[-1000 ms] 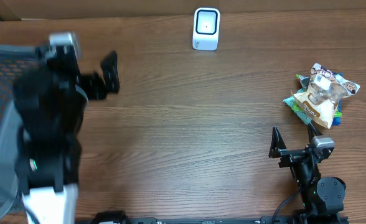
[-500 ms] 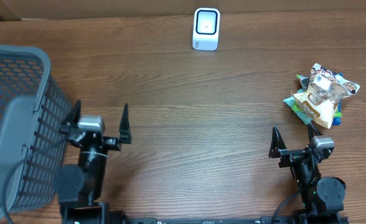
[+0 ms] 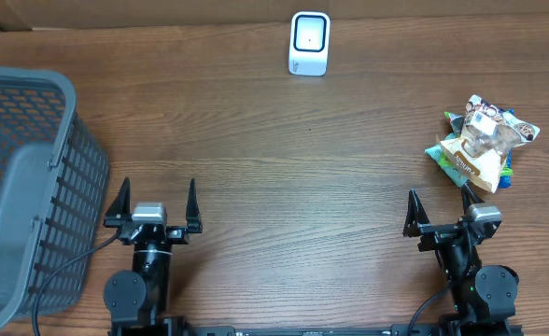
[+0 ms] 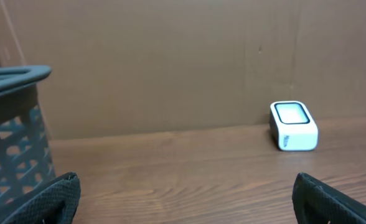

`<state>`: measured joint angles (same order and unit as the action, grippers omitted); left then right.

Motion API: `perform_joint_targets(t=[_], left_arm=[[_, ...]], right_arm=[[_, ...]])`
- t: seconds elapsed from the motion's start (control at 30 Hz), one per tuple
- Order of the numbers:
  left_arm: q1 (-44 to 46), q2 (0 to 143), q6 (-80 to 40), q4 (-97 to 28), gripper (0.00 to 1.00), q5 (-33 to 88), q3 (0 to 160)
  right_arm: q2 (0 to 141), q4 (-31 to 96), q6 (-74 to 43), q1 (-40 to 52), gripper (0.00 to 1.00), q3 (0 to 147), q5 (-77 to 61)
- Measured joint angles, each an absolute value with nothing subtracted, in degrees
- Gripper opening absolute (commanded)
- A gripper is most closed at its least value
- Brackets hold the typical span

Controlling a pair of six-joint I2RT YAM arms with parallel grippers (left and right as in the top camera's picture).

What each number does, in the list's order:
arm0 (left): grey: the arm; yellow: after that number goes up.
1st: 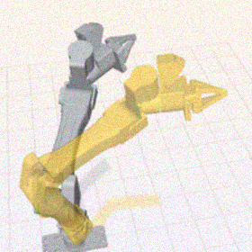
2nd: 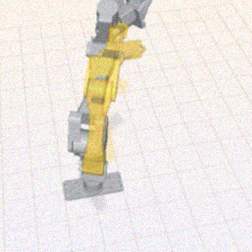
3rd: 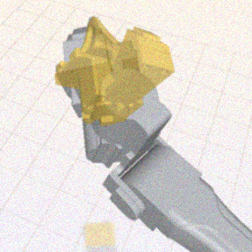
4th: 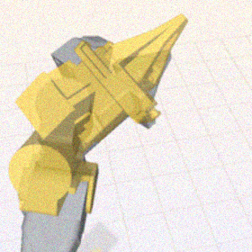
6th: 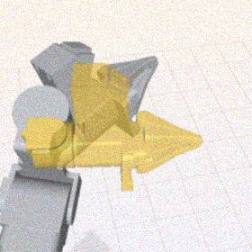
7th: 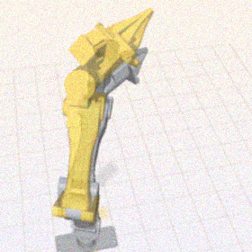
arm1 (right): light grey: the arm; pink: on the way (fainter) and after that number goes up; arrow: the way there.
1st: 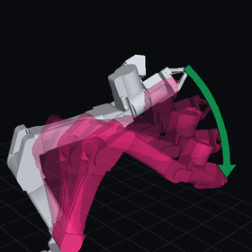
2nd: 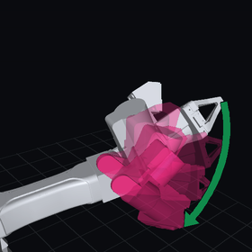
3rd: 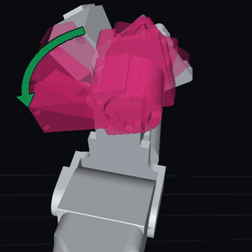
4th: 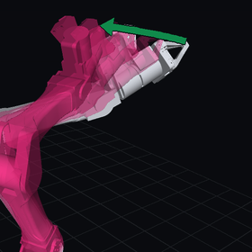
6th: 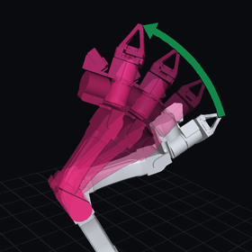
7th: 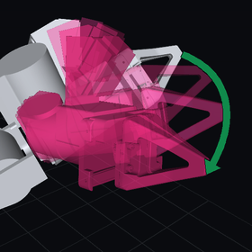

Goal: Scan the item barcode

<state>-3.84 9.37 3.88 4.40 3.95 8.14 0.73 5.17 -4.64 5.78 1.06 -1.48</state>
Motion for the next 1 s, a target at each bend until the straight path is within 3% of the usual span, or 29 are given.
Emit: perform_joint_targets(t=[0.3,0.5,1.0], left_arm=[[-3.8,3.0,4.7,3.7,1.0,2.7,1.4],[-3.8,0.9,4.8,-4.3,1.0,2.4,0.7],[-3.8,0.9,4.8,-4.4,1.0,1.9,0.6]], right_arm=[[0.7,5.1,-4.6,5.8,1.0,1.1,-1.5],[0.7,5.1,-4.7,5.8,1.0,1.1,-1.5],[0.7,5.1,-4.6,5.8,1.0,1.1,-1.5]])
